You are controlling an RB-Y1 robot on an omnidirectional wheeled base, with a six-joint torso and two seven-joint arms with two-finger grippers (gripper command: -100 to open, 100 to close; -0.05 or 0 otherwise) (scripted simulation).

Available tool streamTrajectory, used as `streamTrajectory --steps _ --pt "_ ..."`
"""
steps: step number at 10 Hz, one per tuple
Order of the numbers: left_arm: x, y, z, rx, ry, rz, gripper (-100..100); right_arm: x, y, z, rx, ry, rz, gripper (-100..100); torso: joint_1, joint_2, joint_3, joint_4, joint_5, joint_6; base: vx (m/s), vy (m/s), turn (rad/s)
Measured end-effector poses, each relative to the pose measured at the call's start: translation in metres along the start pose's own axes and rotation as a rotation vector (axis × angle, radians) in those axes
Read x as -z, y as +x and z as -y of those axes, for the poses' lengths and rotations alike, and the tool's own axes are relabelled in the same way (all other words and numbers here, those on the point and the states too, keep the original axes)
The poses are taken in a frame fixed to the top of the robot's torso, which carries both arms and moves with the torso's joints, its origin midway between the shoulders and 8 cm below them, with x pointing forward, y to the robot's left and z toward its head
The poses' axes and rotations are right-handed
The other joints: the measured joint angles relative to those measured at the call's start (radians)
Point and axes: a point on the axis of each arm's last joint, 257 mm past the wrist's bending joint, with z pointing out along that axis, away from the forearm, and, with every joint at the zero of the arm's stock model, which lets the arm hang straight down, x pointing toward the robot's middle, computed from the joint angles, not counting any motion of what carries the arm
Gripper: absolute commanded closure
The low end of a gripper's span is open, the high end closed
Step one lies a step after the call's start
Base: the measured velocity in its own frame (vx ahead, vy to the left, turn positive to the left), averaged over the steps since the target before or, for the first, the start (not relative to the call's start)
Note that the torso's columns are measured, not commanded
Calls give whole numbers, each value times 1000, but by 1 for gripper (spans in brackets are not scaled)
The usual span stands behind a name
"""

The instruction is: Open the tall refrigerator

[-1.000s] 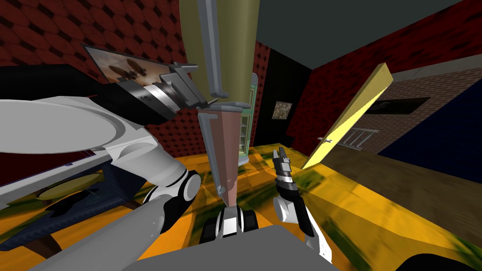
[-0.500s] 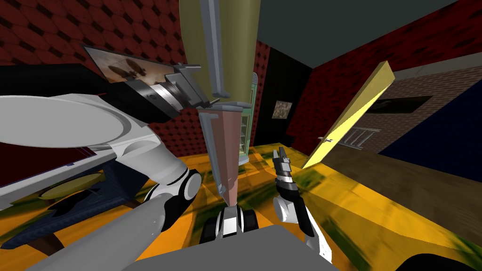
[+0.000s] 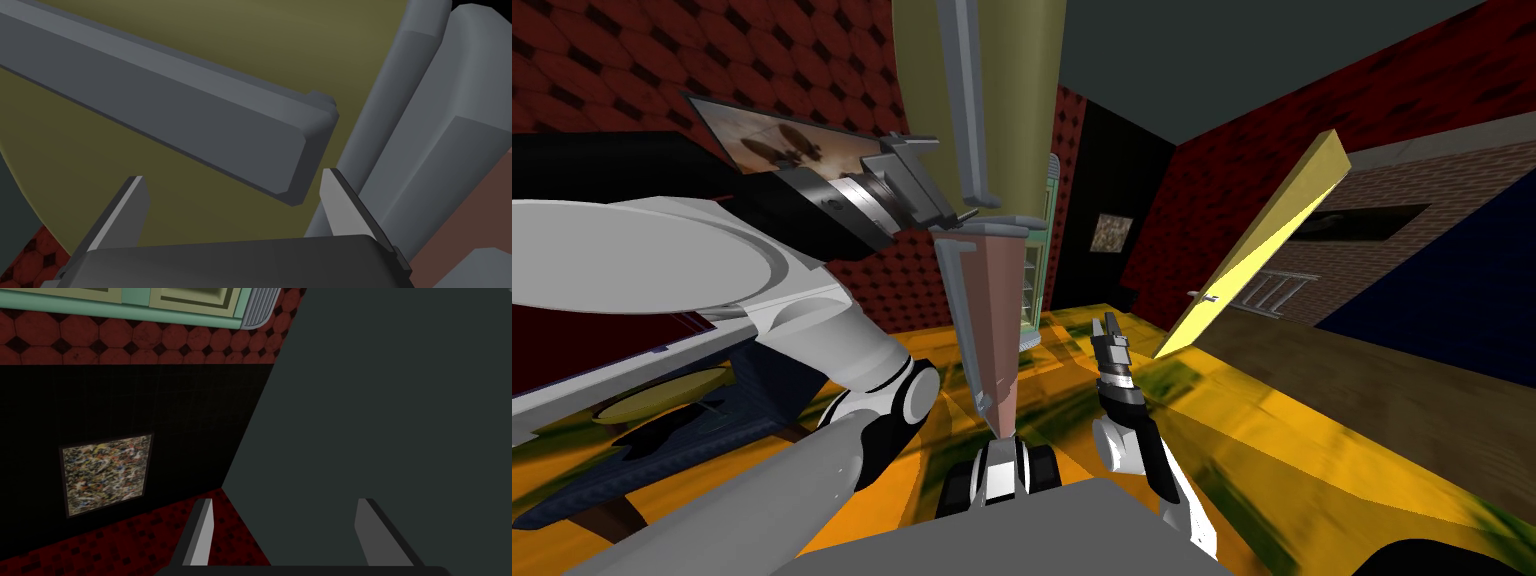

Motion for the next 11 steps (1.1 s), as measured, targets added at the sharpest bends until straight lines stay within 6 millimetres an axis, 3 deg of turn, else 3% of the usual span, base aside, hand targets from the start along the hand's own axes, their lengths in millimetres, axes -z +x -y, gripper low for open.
streamTrajectory --steps 2,6,11 --pt "2 -2 0 0 5 -2 -100 0 0 0 0 0 0 0 0 -1 0 -2 0 0 -6 -1 9" --pt "-18 -5 -10 18 -57 2 -100 0 0 0 0 0 0 0 -2 -3 -1 -2 0 1 -17 1 5" --pt "-19 0 -9 17 -59 2 -100 0 0 0 0 0 0 0 1 1 1 -1 1 0 1 0 0"
